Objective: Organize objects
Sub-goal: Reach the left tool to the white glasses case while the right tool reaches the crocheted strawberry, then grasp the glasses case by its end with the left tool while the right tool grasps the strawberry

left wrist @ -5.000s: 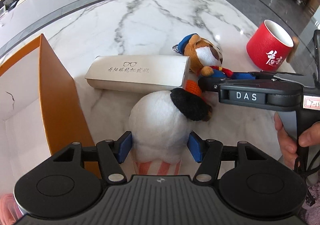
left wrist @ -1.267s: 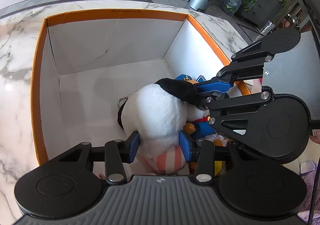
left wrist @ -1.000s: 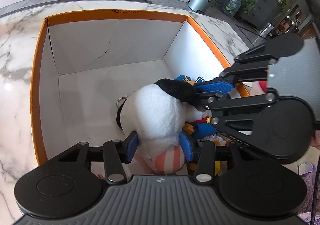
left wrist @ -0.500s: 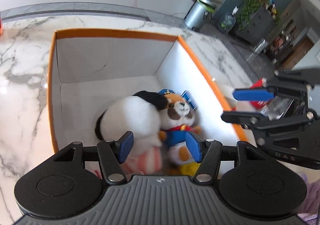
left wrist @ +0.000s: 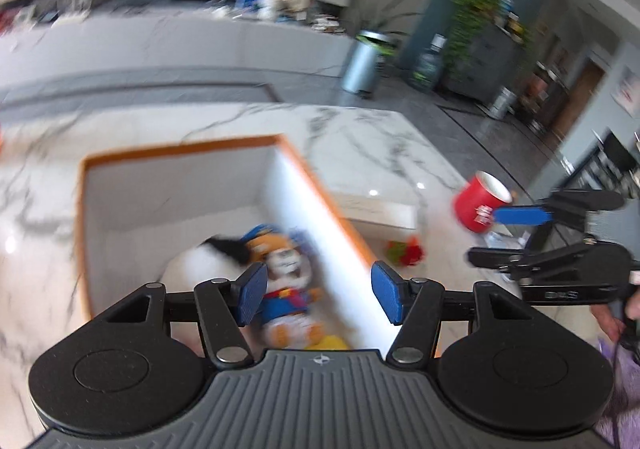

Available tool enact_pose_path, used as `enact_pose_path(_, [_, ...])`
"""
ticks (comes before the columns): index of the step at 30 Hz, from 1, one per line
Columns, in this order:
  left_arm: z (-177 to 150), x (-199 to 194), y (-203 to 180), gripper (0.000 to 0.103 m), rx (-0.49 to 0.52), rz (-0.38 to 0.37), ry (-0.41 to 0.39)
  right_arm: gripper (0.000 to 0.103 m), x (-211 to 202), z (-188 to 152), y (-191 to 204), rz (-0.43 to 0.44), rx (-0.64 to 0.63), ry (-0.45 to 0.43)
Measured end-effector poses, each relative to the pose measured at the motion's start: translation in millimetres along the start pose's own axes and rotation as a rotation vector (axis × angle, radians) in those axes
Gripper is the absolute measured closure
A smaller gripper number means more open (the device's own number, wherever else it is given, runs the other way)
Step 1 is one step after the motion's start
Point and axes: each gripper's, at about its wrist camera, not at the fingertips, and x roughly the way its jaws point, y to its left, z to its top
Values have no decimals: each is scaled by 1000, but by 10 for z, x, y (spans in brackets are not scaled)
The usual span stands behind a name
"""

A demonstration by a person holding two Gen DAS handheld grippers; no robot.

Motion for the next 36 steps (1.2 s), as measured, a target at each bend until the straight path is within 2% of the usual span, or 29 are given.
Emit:
enact_pose_path(8, [171,457,-809,36,320,44,46,40,168,-464,-501,75,191,5])
enact_pose_path(16, [98,1178,-1282,34,695,140,150,40,652,-699,-844,176,357,-12])
enact_pose_path(20, [40,1562,-1361,32,877,199,200,40,976,-743,-969,205,392,-5])
enact_pose_path(23, [-42,1809,-1396,29,1053,241,214,40,1182,-740,-1026,256,397,-5])
enact_pose_path(30, [-253,2358,-1397,25,1403,288,286,38,1528,-705,-1081,312,379,-24])
enact_pose_path(33, [-365,2540,-1366,24,1522,313,300,38,1638,-748,-1097,315,370,-21])
enact_pose_path(36, [-451,2685,-1332,24,1595,343,330,38,1721,-799,-1147,319,405,-47])
